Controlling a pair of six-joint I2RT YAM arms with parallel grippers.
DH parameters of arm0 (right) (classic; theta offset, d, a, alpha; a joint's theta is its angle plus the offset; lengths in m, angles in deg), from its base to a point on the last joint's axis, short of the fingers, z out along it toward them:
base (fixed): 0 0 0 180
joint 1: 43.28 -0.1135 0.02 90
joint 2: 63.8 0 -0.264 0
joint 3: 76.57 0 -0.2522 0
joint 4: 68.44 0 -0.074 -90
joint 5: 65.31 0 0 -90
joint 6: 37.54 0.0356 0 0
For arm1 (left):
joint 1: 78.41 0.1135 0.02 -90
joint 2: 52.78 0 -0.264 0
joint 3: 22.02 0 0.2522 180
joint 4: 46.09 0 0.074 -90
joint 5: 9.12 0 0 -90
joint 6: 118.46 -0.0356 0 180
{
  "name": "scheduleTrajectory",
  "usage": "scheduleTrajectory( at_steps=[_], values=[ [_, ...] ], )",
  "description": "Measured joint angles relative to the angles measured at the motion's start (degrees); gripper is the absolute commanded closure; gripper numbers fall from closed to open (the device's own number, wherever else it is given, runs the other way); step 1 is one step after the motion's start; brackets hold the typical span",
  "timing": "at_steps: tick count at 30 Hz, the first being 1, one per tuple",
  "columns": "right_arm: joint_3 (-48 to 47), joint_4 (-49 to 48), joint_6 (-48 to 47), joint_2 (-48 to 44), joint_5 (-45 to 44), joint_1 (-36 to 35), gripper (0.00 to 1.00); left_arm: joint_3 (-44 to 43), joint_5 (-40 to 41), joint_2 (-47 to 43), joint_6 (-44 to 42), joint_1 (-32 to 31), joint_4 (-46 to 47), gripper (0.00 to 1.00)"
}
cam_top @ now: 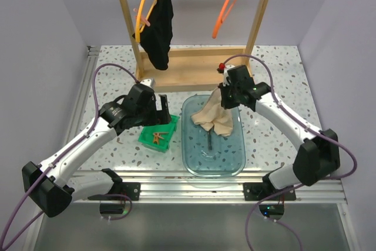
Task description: Remove the underwear clipped to the hanger
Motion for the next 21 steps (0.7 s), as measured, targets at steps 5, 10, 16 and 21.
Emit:
scheduleTrajectory(
  at_steps=[5,10,16,21],
  values=[
    [0.5,6.4,2.14,-9.86,12.17,-0.13,1.0,-0.11,0.09,0.0,-0.04,0.0,-0.04,0.0],
    [2.62,18.01,3.41,-17.05,17.22,-1.7,0.73,-0.66,0.52,0.0,-0.09,0.0,-0.02,0.0],
    [-0.83,28.72,4.09,-17.44,17.79,-1.84,0.02,-1.05,1.57,0.44,-0.09,0.0,-0.22,0.0],
    [-16.33,28.94,4.66,-10.99,18.43,-2.34,0.02,-5.33,5.62,0.15,-0.26,0.0,-0.61,0.0]
  ],
)
